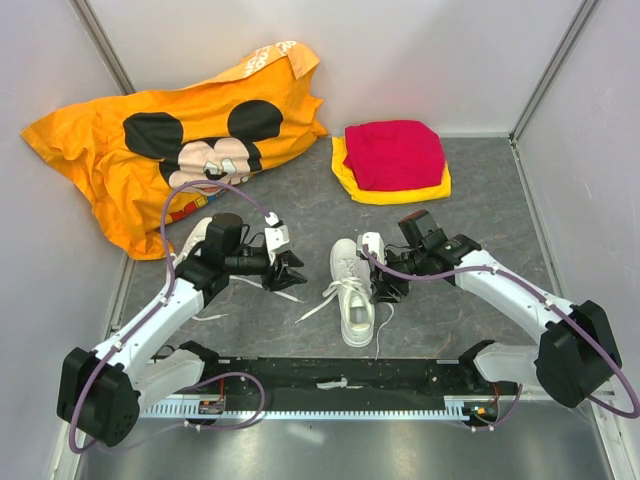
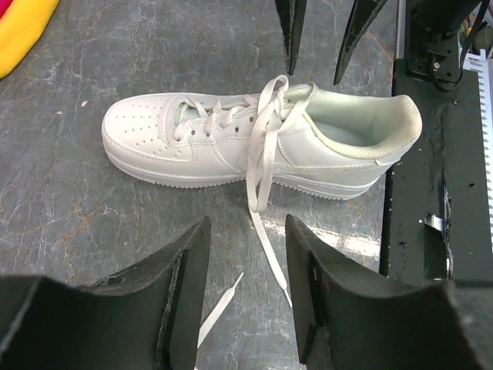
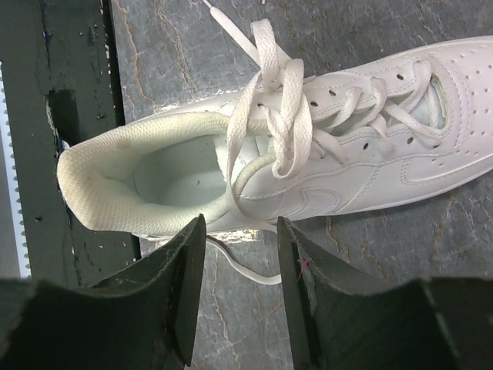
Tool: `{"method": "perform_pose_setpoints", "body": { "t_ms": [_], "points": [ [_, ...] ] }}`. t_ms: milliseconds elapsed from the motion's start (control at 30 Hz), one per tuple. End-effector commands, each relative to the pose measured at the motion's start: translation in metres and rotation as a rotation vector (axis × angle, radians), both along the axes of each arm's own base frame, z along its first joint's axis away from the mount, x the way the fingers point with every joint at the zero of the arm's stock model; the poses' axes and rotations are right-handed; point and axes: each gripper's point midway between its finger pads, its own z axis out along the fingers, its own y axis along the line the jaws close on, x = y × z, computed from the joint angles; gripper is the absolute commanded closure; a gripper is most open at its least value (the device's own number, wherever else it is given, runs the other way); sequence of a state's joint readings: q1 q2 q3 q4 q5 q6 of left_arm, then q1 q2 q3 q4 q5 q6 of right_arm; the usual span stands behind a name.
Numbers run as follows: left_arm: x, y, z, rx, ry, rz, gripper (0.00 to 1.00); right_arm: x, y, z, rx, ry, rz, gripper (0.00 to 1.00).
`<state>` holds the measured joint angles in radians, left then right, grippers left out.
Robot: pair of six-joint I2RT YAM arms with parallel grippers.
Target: Tie the shoes
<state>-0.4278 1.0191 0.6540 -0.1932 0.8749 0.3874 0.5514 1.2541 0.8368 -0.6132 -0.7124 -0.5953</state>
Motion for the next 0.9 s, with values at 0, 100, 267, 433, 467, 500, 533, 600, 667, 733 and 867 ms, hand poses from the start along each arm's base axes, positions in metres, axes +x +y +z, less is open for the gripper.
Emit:
{"method": "perform_pose_setpoints", "body": {
  "t_ms": [0,100,267,433,467,500,533,600,667,733,867],
  "points": [
    [0.000,-0.005,0.014,-0.022,-0.061,-0.054,0.50,-0.001,0.008,0.003,0.056,0.001,0.035,0.53],
    [0.002,-0.006,0.014,-0.025,-0.061,-0.056,0.50,0.000,0.008,-0.002,0.054,0.004,0.027,0.56],
    [0.005,-0.008,0.013,-0.024,-0.057,-0.058,0.50,0.001,0.009,-0.002,0.056,0.014,0.028,0.63],
    [0.005,-0.007,0.012,-0.021,-0.064,-0.056,0.50,-0.001,0.009,0.005,0.064,0.014,0.025,0.84],
    [0.004,-0.007,0.013,-0.022,-0.067,-0.058,0.50,-0.002,0.009,0.008,0.067,0.013,0.022,0.88],
    [0.004,-0.007,0.012,-0.020,-0.066,-0.057,0.51,-0.003,0.009,0.011,0.070,0.011,0.019,0.91],
    [0.003,-0.007,0.011,-0.020,-0.065,-0.059,0.51,-0.003,0.009,0.014,0.074,0.008,0.016,0.95],
    [0.005,-0.006,0.012,-0.019,-0.078,-0.053,0.51,-0.003,0.009,0.023,0.087,0.004,0.000,1.00],
    [0.005,-0.005,0.015,-0.027,-0.092,-0.041,0.51,-0.002,0.012,0.035,0.113,0.006,-0.016,1.00],
    [0.006,-0.005,0.017,-0.045,-0.126,-0.028,0.50,-0.001,0.015,0.043,0.133,0.013,-0.031,1.00],
    [0.013,-0.006,0.023,-0.073,-0.200,0.062,0.48,0.003,0.022,0.058,0.190,0.032,-0.087,1.00]
  ]
}}
